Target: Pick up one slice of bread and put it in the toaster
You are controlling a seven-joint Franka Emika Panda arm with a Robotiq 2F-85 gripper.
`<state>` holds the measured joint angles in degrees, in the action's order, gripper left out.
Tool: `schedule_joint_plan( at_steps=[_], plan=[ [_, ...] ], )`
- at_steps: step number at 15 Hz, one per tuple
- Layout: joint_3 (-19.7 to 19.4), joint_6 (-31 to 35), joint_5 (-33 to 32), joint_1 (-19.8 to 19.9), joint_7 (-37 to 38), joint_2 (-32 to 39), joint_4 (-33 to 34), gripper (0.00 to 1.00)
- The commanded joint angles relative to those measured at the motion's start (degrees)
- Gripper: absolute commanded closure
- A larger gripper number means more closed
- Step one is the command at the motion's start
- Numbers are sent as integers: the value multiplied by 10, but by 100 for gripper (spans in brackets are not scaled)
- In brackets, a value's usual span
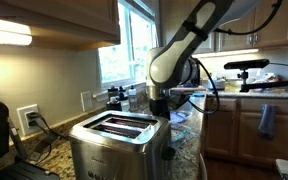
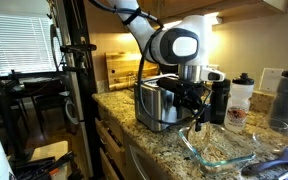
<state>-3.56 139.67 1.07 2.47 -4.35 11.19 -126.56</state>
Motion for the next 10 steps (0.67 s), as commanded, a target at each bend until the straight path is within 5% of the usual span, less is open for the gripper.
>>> schedule_joint_plan(
  at_steps=[1,10],
  plan=[
    [-5,10,-20,4,20,-9,-1,0],
    [-15,10,-32,15,19,-5,26,0]
  ],
)
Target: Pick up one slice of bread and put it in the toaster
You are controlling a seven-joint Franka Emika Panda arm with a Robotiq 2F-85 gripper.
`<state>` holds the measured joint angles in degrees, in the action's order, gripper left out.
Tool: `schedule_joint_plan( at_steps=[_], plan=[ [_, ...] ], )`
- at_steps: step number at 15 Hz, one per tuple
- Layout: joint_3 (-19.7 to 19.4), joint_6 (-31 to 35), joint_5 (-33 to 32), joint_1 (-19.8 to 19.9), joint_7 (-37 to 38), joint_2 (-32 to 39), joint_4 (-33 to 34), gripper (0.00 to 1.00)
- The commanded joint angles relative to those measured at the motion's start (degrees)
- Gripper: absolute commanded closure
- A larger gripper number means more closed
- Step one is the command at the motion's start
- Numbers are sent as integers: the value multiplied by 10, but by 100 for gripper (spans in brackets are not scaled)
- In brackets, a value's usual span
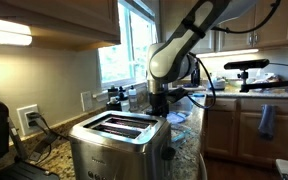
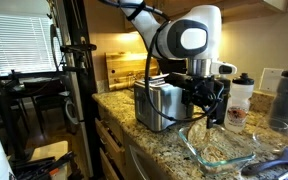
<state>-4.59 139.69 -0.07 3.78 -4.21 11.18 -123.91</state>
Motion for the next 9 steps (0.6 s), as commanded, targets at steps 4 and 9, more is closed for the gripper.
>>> schedule_joint_plan(
  at_steps=[4,9],
  plan=[
    [-5,8,-23,3,16,-1,5,0],
    [-5,8,-26,2,17,1,9,3]
  ],
)
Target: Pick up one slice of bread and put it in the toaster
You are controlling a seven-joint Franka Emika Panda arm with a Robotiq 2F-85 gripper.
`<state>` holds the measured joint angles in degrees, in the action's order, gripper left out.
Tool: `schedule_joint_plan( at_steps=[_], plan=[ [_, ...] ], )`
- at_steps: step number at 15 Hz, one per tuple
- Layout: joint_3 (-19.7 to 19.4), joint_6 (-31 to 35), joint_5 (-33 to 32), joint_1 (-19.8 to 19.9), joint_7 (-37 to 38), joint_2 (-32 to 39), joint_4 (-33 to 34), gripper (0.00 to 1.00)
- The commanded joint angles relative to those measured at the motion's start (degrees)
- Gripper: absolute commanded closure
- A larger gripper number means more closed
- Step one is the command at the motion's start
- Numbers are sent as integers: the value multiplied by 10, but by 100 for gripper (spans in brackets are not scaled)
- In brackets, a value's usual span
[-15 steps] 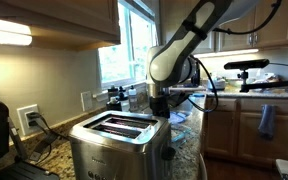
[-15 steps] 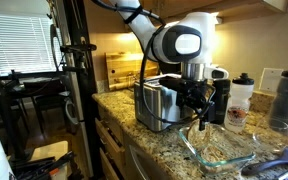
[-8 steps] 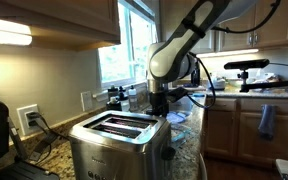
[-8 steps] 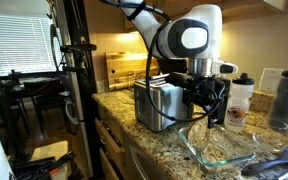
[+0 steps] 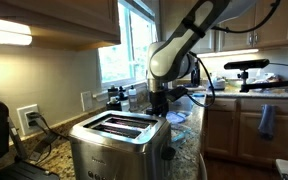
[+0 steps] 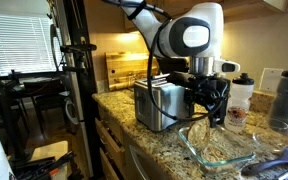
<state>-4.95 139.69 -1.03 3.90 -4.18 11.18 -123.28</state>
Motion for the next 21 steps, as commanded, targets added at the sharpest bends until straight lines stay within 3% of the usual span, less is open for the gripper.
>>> schedule_joint_plan(
  at_steps=[1,4,5,7,17,18,19,21],
  plan=[
    [-2,8,-17,1,17,1,3,8],
    [-1,9,-18,0,18,3,3,12],
    [-1,10,-18,0,18,3,2,3],
    [-1,10,-19,-1,20,6,2,0],
    [0,12,-24,-4,25,18,2,1],
    [0,12,-25,-4,26,18,2,25],
    [0,10,-26,-5,26,17,3,26],
    [0,9,-27,-4,27,18,5,39]
  ],
)
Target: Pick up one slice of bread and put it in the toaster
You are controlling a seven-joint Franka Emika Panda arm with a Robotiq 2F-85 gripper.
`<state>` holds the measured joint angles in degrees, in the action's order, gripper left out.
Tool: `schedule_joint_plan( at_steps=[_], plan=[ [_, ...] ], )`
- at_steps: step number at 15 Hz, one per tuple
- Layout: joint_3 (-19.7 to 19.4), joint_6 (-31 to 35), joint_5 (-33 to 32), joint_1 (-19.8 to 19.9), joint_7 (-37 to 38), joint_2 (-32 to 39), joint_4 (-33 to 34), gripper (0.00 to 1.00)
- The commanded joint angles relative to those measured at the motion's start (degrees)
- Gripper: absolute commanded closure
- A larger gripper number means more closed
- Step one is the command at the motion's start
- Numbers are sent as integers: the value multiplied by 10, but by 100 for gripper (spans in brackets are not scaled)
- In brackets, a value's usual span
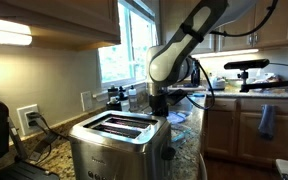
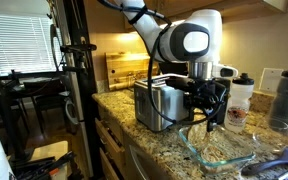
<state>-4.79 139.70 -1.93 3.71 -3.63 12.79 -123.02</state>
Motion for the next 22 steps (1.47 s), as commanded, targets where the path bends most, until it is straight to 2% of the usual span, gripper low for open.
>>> schedule_joint_plan(
  at_steps=[1,6,12,22],
  plan=[
    [-2,8,-18,-2,21,2,3,46],
    [-2,7,-22,-2,22,2,6,80],
    [-2,7,-25,-1,21,-5,6,91],
    [-1,8,-39,-2,18,-66,-21,92]
  ],
)
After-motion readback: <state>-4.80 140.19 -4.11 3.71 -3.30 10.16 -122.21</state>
